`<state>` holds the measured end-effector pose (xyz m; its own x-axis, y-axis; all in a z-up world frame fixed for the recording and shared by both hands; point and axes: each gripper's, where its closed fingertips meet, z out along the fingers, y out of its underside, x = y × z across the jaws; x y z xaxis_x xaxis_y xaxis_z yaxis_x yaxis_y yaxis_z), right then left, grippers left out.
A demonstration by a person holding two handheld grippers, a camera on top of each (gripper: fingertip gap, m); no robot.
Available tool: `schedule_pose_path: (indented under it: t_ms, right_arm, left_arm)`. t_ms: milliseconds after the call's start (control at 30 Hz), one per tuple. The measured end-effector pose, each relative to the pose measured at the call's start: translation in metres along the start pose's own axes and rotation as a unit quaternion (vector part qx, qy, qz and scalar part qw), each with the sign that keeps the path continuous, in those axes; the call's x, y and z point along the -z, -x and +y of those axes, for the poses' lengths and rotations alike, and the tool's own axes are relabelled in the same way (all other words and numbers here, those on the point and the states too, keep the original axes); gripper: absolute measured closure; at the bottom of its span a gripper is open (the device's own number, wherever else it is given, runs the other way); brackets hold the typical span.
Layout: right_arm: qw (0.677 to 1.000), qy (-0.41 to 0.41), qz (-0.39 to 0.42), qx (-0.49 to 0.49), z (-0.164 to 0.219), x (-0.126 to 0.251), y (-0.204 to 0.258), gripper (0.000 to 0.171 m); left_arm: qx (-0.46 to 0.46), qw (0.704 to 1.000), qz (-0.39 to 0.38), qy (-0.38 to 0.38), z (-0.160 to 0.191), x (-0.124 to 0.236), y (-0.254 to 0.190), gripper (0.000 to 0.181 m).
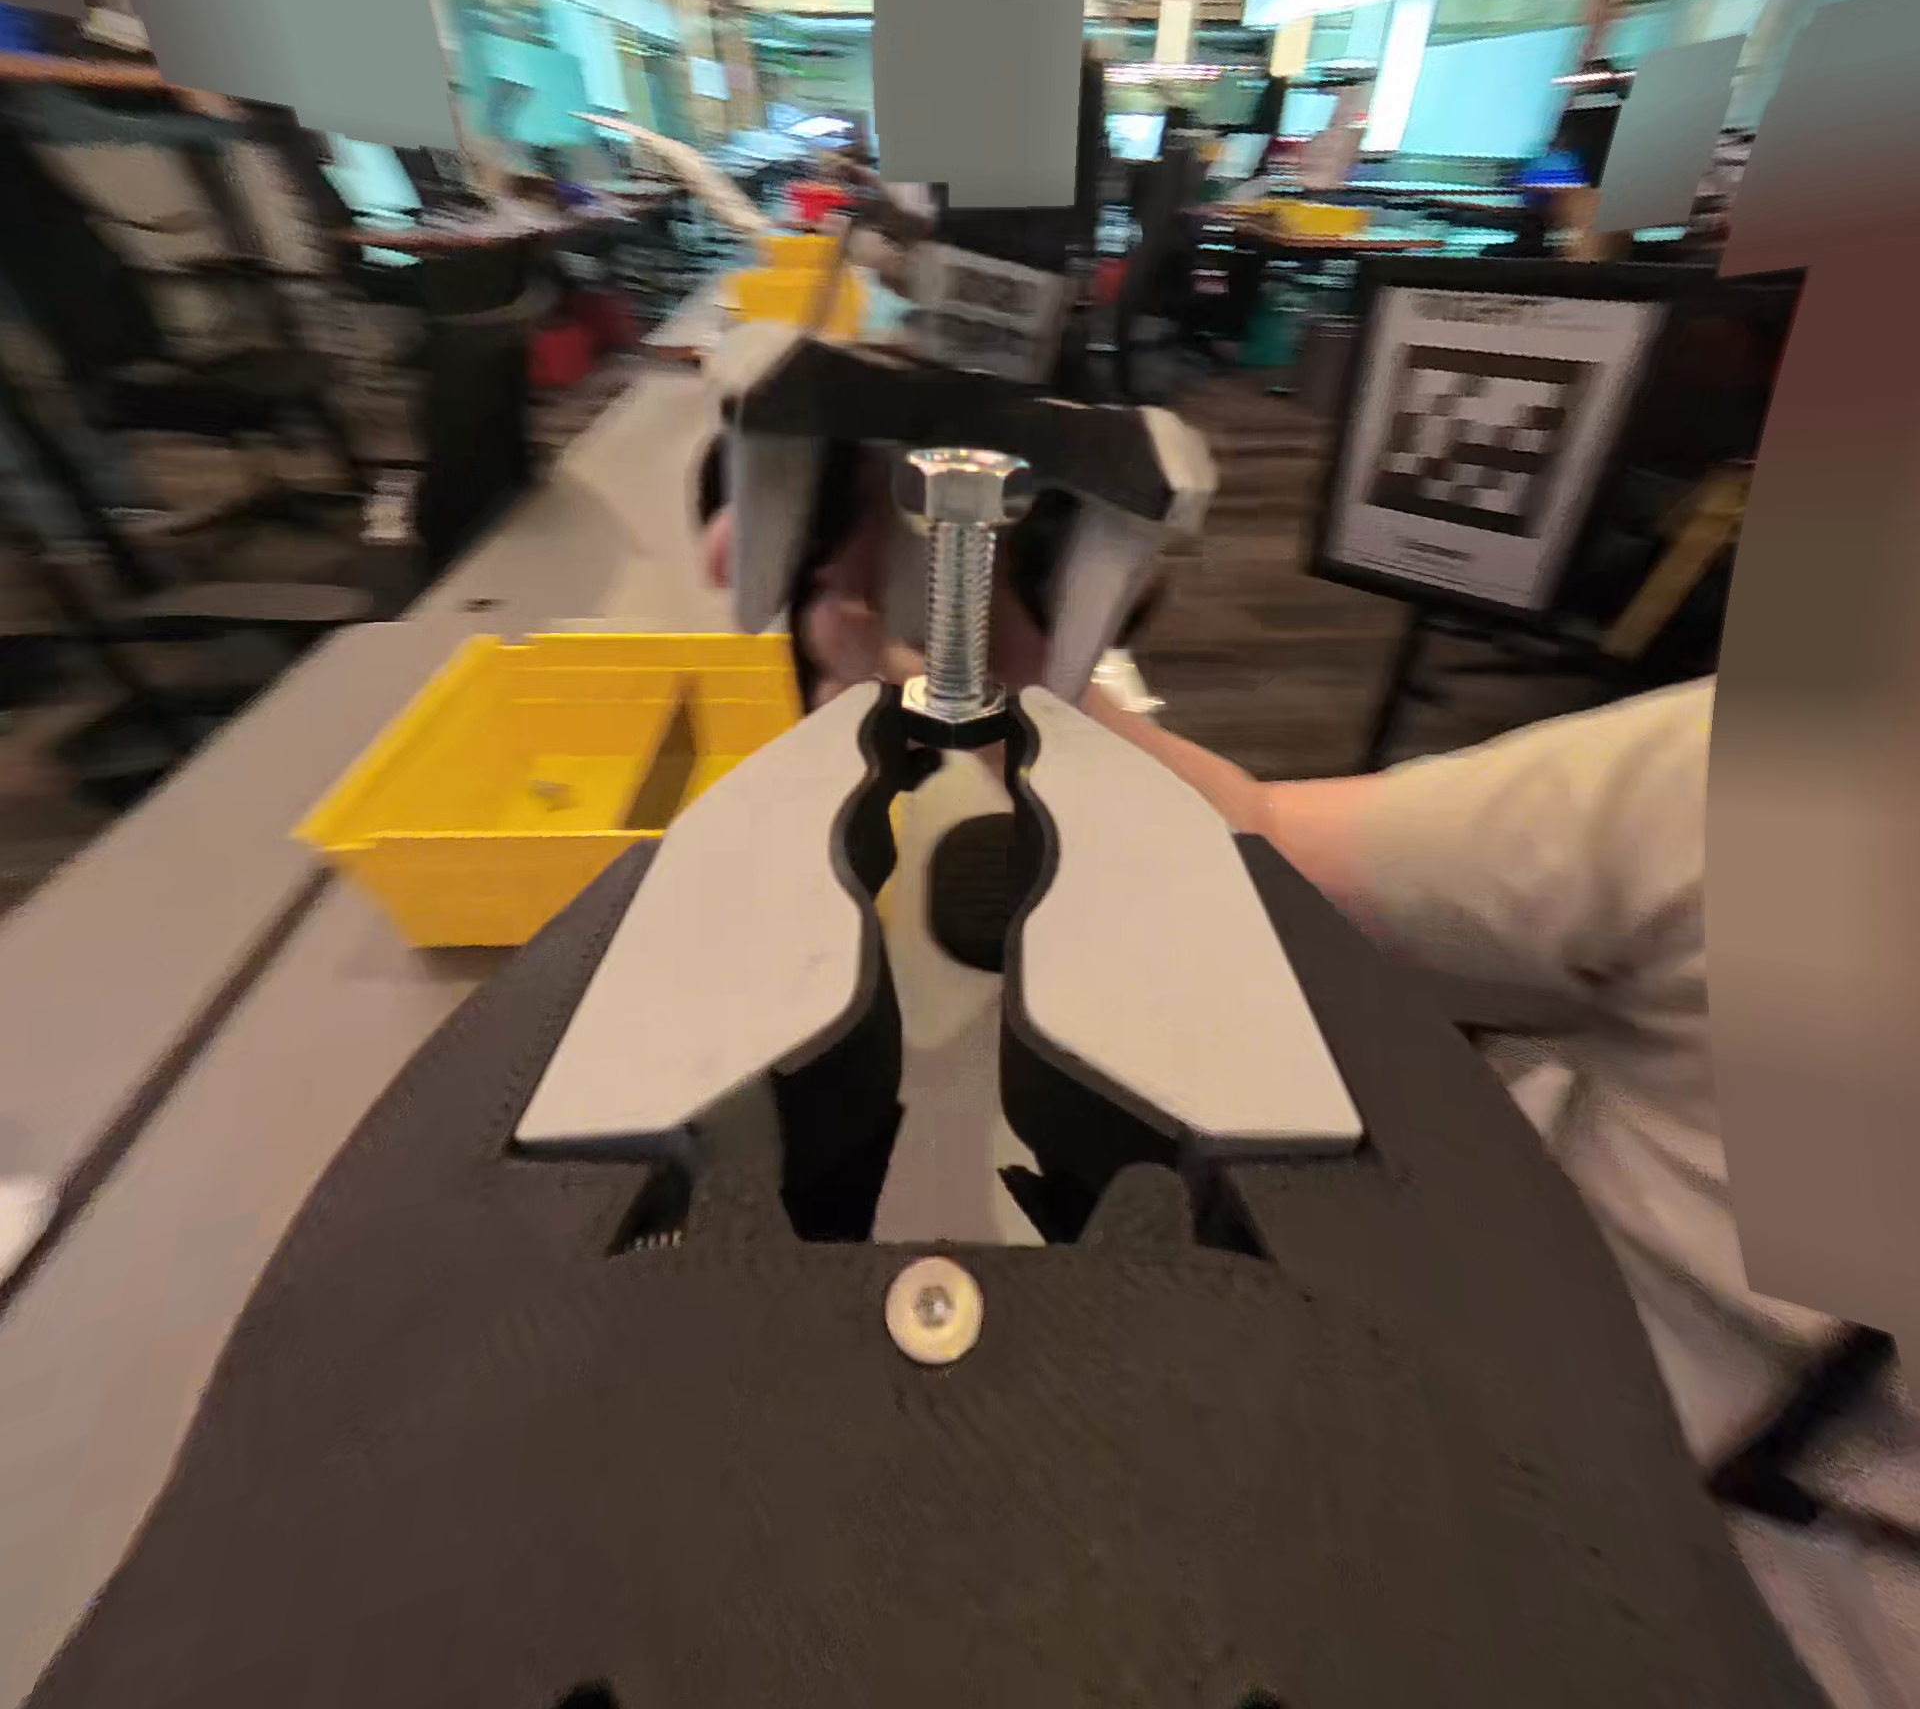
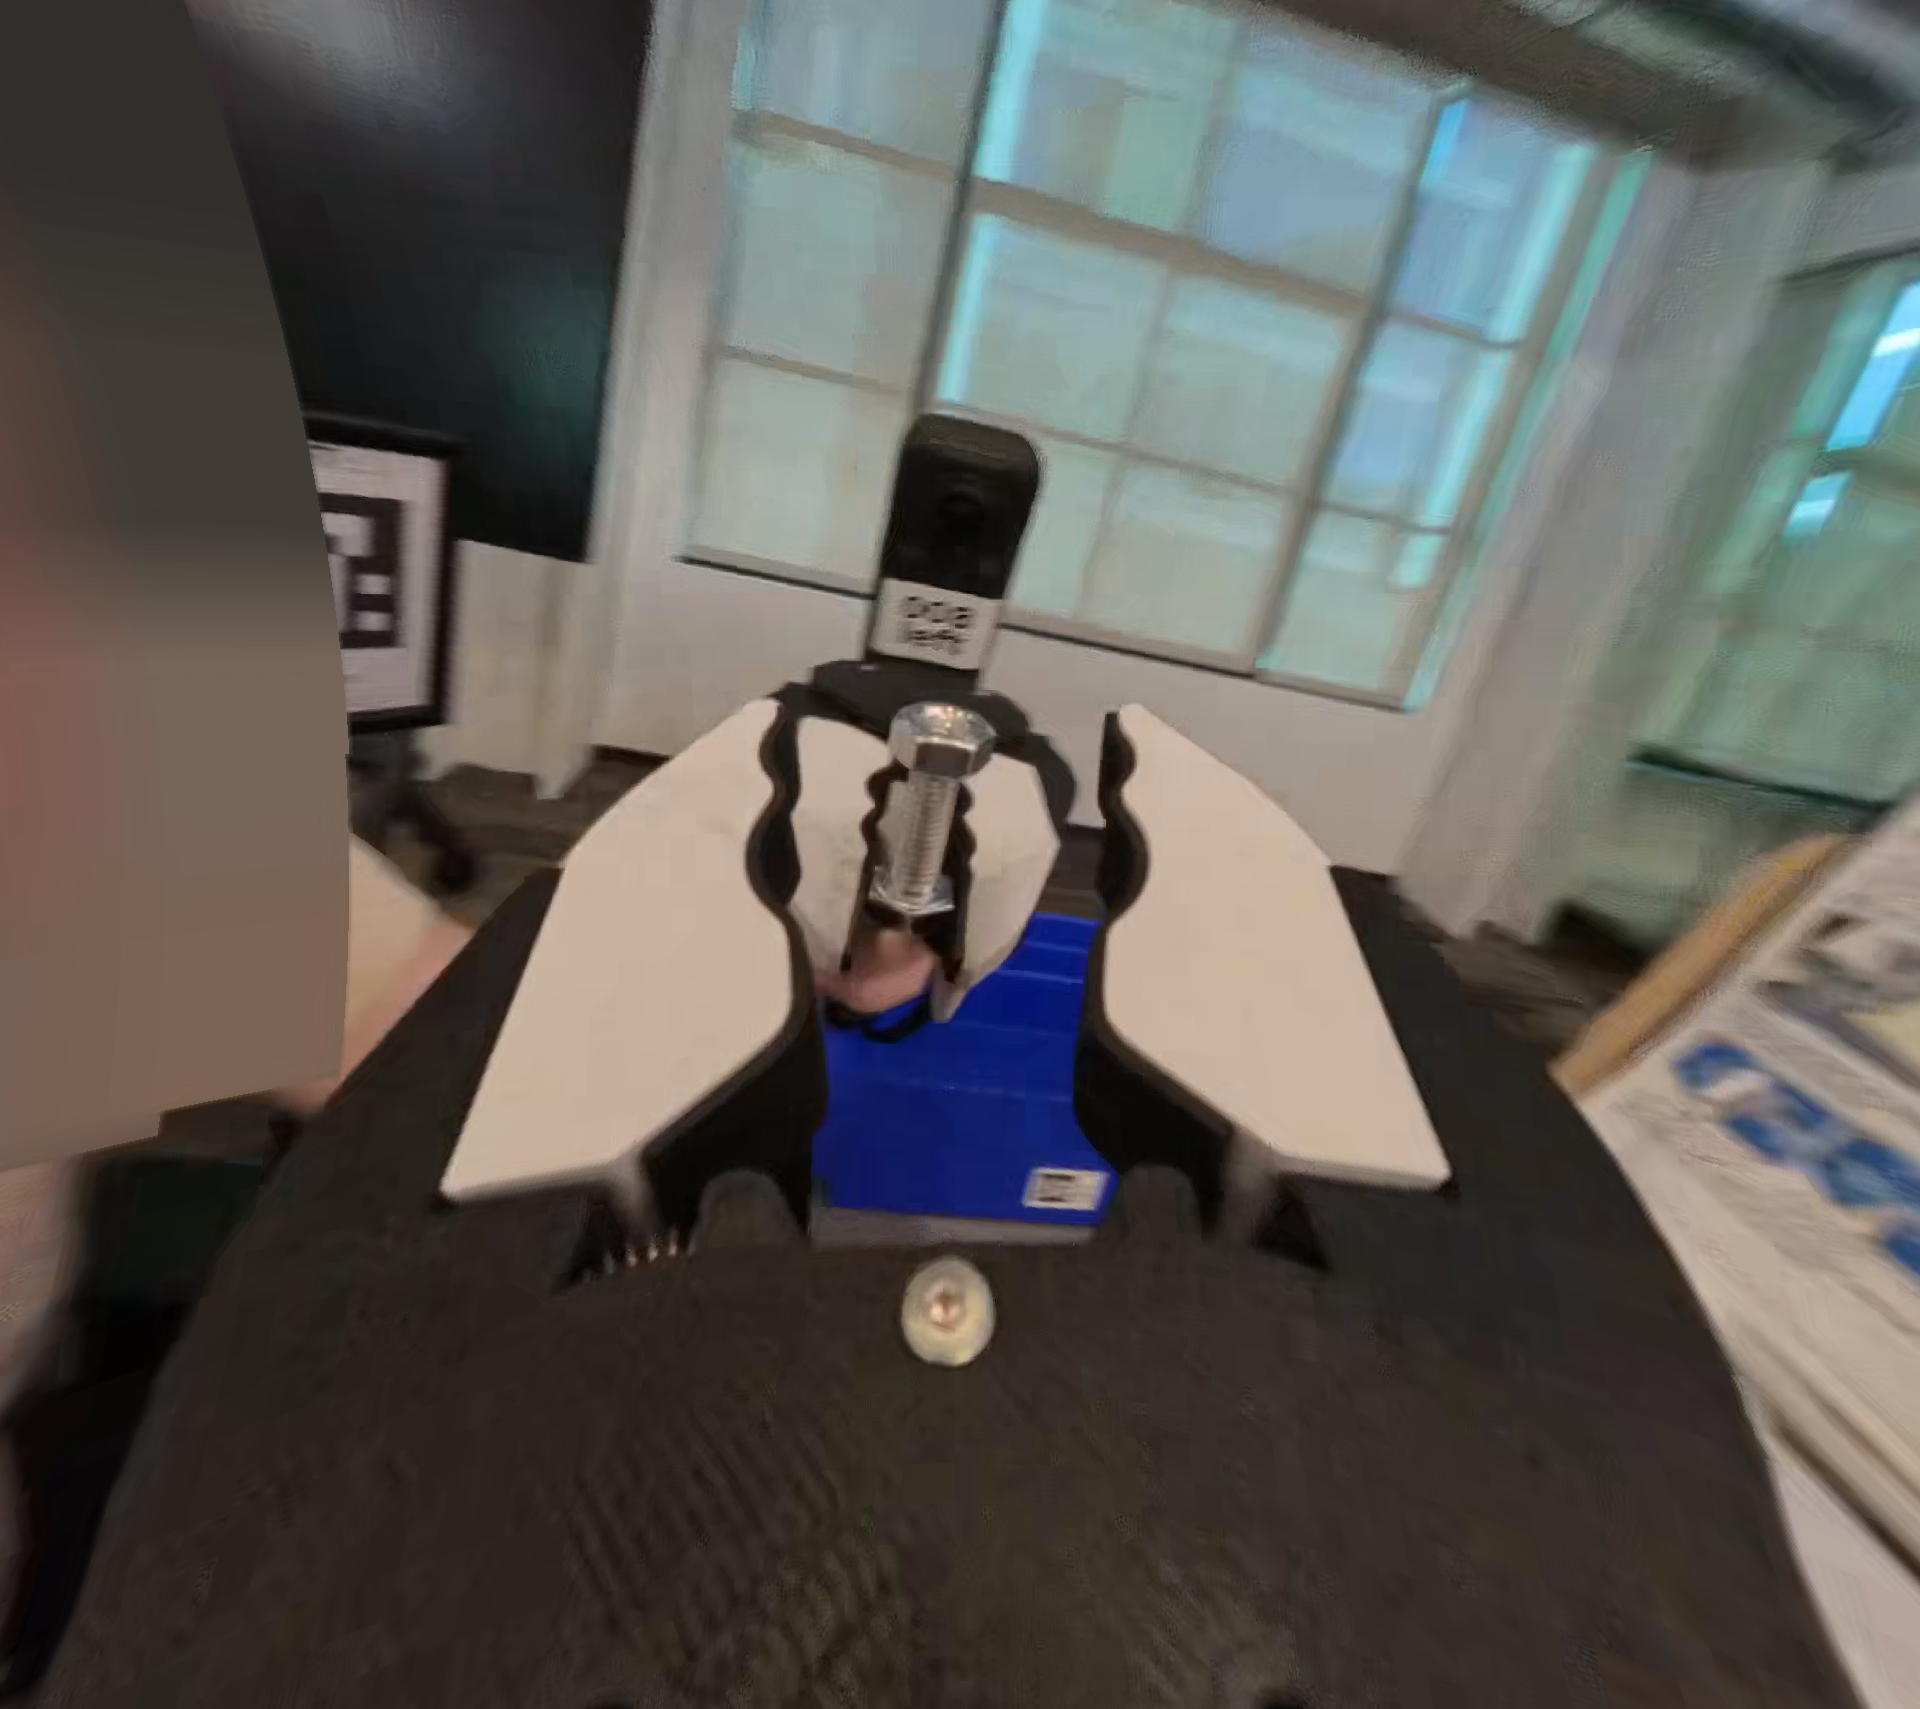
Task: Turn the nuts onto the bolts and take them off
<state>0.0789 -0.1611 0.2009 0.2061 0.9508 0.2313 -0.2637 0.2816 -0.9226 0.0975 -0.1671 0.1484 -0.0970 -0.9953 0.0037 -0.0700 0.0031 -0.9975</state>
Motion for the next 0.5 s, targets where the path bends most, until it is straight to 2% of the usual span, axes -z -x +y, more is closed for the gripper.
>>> schedule_pose_path:
  t_ms: [100, 200, 333, 400, 500]
  right_arm:
    - [0.99, 0.014, 0.115, 0.077, -0.001, -0.005, -0.013, 0.121]
    - [0.981, 0.04, 0.173, 0.077, 0.009, -0.011, -0.021, 0.123]
    - [0.98, 0.032, 0.191, 0.04, 0.014, -0.013, -0.025, 0.137]
    - [0.983, 0.02, 0.181, 0.014, 0.013, -0.013, -0.025, 0.139]
    - [0.987, 0.007, 0.159, -0.016, 0.013, -0.012, -0.025, 0.152]
  left_arm:
    - [-0.024, 0.995, -0.091, -0.012, -0.005, 0.006, 0.021, 0.164]
    - [-0.031, 0.992, -0.122, -0.02, -0.008, 0.008, 0.027, 0.163]
    - [-0.044, 0.988, -0.149, -0.011, -0.006, 0.01, 0.032, 0.163]
    - [-0.051, 0.987, -0.154, -0.003, -0.005, 0.009, 0.032, 0.163]
    - [-0.05, 0.988, -0.149, 0.002, -0.003, 0.008, 0.031, 0.163]
